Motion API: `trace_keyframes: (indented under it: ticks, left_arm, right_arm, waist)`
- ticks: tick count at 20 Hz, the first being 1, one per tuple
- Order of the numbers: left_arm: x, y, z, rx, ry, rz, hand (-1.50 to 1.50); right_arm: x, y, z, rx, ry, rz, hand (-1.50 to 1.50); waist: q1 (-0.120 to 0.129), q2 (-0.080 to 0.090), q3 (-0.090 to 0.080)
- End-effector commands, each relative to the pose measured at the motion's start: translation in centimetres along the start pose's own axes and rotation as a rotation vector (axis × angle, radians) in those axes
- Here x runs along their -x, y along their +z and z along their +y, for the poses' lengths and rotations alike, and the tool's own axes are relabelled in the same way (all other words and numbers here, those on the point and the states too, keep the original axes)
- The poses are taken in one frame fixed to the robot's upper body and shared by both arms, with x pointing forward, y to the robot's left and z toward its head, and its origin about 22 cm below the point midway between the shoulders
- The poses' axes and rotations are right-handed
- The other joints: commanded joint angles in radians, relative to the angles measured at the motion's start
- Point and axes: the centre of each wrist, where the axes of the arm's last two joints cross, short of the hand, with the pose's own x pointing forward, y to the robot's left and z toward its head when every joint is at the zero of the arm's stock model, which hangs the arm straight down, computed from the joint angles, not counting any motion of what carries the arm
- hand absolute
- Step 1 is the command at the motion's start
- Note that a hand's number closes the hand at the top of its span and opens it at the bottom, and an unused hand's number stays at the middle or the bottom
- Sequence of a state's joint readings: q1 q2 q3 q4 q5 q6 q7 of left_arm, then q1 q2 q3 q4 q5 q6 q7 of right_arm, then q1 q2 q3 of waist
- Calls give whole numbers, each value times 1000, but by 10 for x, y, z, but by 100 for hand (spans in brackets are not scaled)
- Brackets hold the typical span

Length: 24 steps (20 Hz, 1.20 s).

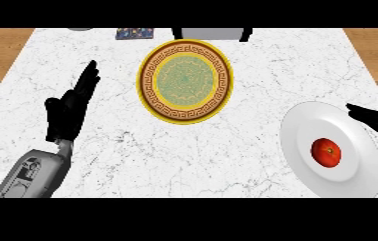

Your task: Pick the tomato from the plate and place it in the plate

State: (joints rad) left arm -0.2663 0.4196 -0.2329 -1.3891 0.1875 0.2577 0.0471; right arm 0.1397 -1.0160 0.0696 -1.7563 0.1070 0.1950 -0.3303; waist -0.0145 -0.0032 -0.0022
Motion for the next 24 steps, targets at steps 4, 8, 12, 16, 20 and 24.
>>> trace_keyframes:
  ticks: [4, 8, 12, 16, 20, 24]
  left_arm:
    - [-7, -14, -24, 14, -13, 11, 0]
    - [-19, -5, -4, 26, -8, -4, 0]
    - [-3, 1, -15, 13, -2, -4, 0]
    - [3, 5, -16, 21, -2, -11, 0]
    - [-3, -3, -3, 7, -12, -7, 0]
    - [-18, -13, 13, 21, 10, -7, 0]
  right_arm:
    - [-10, -9, -27, -148, 125, 155, -150]
    - [-19, -16, -29, -207, 102, 180, -150]
    - [-12, -19, -17, -202, 94, 200, -150]
    - [-7, -40, 15, -257, 156, 229, -150]
    - [2, -42, 39, -310, 187, 255, -150]
    - [35, -49, 62, -331, 177, 277, -150]
  waist:
    - [12, 5, 2]
    - [18, 2, 2]
    - [11, 2, 2]
    - [18, 3, 2]
    - [13, 3, 2]
    - [20, 4, 3]
